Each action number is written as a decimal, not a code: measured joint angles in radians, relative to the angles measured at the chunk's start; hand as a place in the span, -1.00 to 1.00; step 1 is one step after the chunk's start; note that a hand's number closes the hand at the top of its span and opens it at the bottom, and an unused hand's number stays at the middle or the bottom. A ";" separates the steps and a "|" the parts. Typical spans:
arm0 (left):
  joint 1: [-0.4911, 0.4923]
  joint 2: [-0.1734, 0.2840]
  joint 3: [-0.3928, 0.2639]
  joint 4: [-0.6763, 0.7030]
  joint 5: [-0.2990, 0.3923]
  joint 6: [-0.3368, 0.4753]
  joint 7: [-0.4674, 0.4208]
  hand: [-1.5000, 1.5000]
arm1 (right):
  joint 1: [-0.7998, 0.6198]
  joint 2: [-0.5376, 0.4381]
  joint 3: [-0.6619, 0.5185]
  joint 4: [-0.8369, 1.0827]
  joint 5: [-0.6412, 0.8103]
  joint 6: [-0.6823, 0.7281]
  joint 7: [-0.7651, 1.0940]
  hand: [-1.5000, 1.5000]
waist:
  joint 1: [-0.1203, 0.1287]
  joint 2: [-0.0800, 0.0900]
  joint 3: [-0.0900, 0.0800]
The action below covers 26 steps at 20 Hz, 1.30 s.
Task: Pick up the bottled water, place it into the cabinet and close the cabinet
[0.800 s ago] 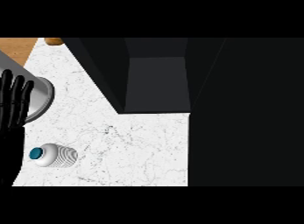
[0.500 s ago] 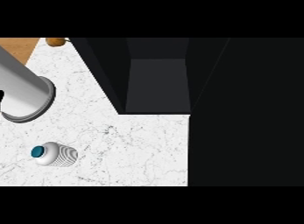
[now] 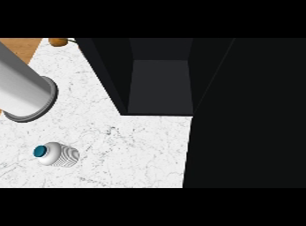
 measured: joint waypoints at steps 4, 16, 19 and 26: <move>0.031 0.020 0.063 -0.012 0.016 0.002 0.078 -1.00 | 0.023 0.025 0.095 -0.066 0.064 -0.029 0.059 -1.00 | -0.001 0.000 0.000; 0.063 0.041 0.189 -0.024 0.049 -0.022 0.197 -1.00 | 0.053 0.057 0.251 -0.111 0.139 -0.101 0.113 -1.00 | 0.006 -0.004 -0.001; 0.056 0.044 0.210 -0.021 0.056 -0.030 0.213 -1.00 | 0.061 0.050 0.268 -0.114 0.143 -0.113 0.112 -1.00 | 0.003 -0.004 0.000; 0.040 0.054 0.249 -0.010 0.071 -0.059 0.240 -1.00 | 0.045 0.038 0.308 -0.123 0.155 -0.156 0.136 -1.00 | -0.003 -0.003 -0.001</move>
